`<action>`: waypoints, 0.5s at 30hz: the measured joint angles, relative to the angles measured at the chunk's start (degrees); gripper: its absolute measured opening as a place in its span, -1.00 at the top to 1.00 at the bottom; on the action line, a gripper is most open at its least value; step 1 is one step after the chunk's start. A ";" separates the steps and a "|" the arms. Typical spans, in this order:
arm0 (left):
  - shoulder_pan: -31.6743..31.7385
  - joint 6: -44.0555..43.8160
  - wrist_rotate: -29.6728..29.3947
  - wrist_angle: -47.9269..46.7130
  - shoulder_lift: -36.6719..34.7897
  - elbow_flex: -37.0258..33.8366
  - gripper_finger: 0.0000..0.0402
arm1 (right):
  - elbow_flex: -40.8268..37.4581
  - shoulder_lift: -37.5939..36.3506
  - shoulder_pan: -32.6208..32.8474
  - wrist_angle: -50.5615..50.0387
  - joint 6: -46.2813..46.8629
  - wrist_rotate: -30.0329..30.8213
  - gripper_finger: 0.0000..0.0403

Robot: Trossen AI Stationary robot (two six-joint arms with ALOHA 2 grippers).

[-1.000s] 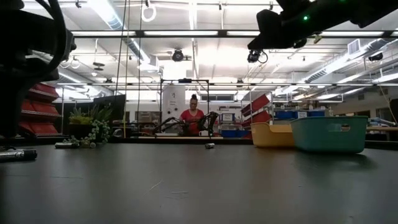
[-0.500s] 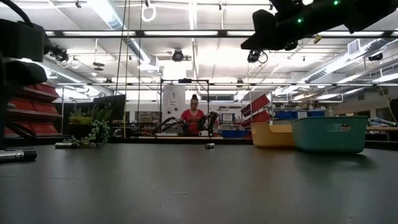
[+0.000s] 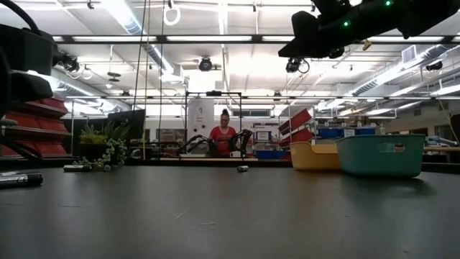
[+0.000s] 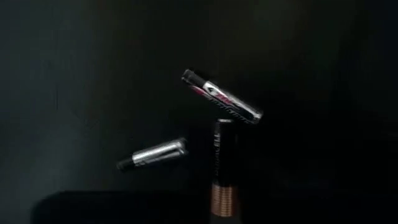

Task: Sort batteries
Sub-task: Put the bottom gold black battery into the blue bin

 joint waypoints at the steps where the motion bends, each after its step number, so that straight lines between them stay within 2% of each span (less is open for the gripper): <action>1: 0.34 -0.08 0.30 0.09 0.00 -0.04 0.78 | 0.00 0.00 0.00 0.00 0.00 0.00 0.59; 5: 1.88 0.29 1.80 0.48 0.02 -0.06 0.96 | 0.00 0.00 0.00 -0.01 0.00 0.00 0.59; 10: 2.45 1.65 1.51 0.50 0.10 -0.01 0.99 | 0.00 0.00 0.00 -0.01 0.00 -0.01 0.59; 15: 2.45 2.17 0.48 -4.66 0.48 1.96 1.00 | 0.00 -0.02 0.00 -0.02 -0.02 0.00 0.59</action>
